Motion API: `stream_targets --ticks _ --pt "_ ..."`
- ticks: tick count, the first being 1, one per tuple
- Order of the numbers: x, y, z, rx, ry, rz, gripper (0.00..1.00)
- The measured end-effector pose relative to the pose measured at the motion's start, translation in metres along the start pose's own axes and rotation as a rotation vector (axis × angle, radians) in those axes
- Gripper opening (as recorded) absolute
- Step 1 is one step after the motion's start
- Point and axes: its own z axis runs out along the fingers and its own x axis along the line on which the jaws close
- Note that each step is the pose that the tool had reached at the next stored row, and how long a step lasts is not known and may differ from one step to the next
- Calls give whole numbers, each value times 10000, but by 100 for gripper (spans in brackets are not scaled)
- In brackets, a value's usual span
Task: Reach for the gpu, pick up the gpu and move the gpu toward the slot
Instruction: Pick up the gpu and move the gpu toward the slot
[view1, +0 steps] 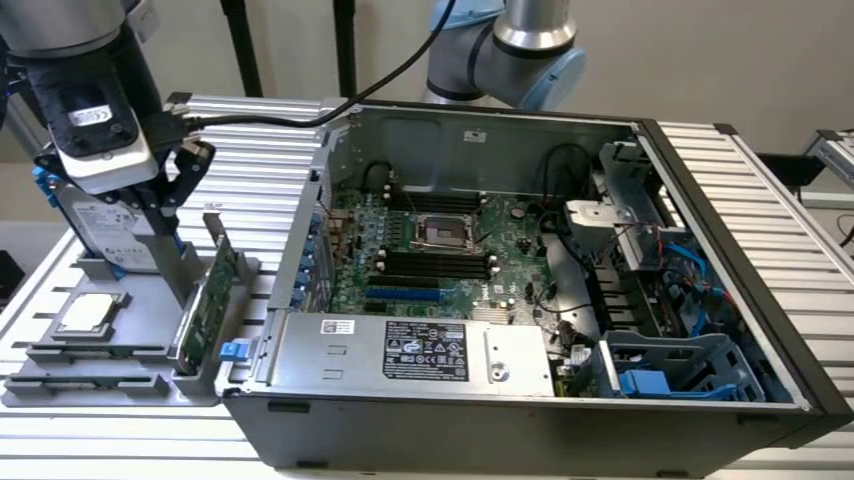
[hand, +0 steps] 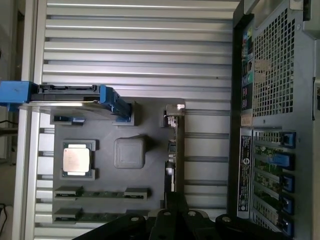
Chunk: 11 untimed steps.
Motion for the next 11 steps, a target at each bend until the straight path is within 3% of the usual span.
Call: stream_targets --ticks 8,10,11 --pt "22 0 18 23 0 0 11" --pt "22 0 18 23 1 0 12" --pt "23 0 18 23 1 0 18"
